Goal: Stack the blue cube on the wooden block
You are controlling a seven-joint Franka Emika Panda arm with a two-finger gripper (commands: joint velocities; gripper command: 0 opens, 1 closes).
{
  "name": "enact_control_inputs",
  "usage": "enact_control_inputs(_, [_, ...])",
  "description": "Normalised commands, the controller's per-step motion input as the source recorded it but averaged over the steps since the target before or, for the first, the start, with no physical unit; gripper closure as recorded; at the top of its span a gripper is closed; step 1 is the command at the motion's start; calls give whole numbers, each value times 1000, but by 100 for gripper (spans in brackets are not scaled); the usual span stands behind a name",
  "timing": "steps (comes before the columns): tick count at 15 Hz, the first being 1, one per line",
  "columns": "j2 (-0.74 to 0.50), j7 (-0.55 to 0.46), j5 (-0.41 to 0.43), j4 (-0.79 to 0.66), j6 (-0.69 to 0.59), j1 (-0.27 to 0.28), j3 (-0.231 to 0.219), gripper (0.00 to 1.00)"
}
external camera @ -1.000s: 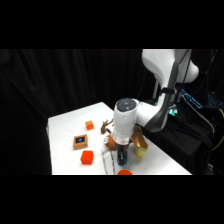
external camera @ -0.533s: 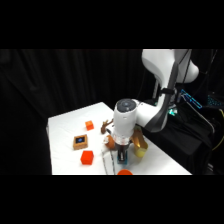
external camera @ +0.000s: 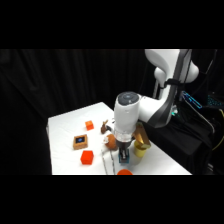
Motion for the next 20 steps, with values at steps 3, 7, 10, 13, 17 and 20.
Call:
enact_control_inputs(3, [-380, -261, -7, -61, -368, -180, 144, 66])
enact_control_inputs(7, [-279, -317, 33, 61, -358, -233, 148, 66])
enact_control_inputs(10, [-196, -326, 27, 184, -360, -226, 98, 66])
enact_control_inputs(13, [-112, -355, 38, 255, -343, -225, 62, 66])
enact_control_inputs(17, [-1, -363, 44, 306, -289, -203, 11, 66])
enact_control_inputs(20, [129, -353, 31, 370, -208, -171, -34, 66])
